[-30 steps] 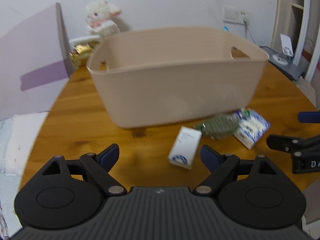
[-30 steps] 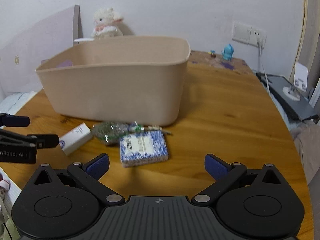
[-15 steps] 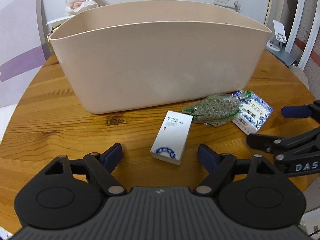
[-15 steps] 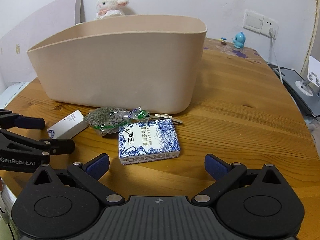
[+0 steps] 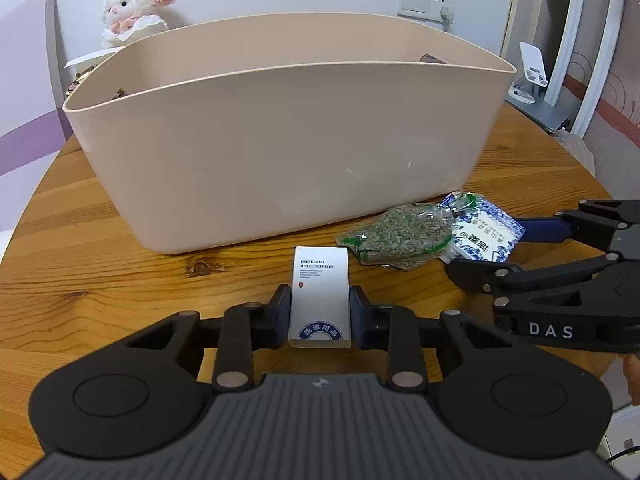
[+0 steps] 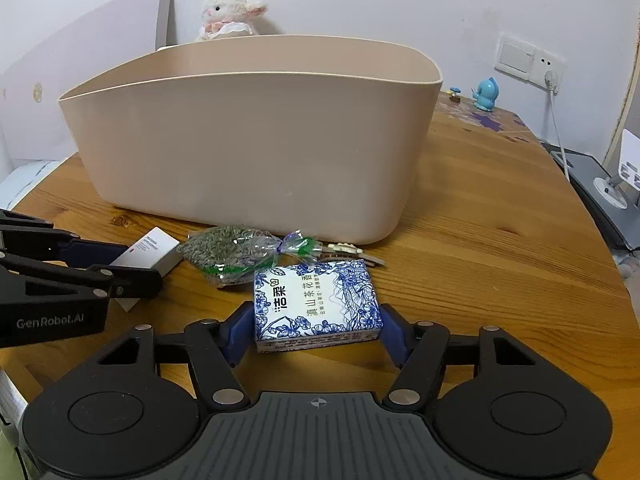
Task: Organize objects
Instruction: 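Close left tool on white box while right tool grasps blue-and-white box, then lift both boxes and carry them over the basket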
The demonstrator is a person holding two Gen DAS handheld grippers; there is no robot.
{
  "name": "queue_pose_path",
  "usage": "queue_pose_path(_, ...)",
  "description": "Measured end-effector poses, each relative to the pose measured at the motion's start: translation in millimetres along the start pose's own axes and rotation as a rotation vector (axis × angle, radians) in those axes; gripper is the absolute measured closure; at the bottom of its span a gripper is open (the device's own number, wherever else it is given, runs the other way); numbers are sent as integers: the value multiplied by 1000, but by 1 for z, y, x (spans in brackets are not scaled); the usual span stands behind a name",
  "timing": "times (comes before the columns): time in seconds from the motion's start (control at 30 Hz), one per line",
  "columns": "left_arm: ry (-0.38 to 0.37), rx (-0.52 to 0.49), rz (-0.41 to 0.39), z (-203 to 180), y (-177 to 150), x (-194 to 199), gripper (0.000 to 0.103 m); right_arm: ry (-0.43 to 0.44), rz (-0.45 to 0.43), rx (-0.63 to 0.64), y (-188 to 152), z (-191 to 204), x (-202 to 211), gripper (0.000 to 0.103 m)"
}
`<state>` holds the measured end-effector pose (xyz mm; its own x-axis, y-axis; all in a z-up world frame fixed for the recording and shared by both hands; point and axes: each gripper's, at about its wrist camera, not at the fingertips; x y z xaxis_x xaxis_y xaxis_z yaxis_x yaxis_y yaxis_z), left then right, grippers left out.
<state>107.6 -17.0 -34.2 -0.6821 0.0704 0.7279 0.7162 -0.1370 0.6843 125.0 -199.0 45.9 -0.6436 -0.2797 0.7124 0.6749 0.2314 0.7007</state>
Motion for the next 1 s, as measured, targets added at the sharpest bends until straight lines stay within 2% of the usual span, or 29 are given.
queue_pose_path(0.27,14,18,8,3,-9,12,70,-3,-8,-4,-10,0,19,42)
queue_pose_path(0.53,53,27,-27,7,-10,37,70,-6,-57,-17,-11,-2,50,42)
queue_pose_path(0.77,73,27,-106,12,0,73,70,0,-123,-43,0,-8,79,42)
queue_pose_path(1.0,91,20,-206,17,24,105,70,-21,-216,-26,28,-14,109,42)
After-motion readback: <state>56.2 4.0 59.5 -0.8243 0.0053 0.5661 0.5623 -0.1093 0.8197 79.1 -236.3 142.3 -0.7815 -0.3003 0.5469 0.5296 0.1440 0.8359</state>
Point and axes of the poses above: each gripper's, at about its wrist camera, not at the fingertips, and x roughly against the way its jaws point, z to its left, y to its top, and after that the axes turned 4 degrees about y, right-handed
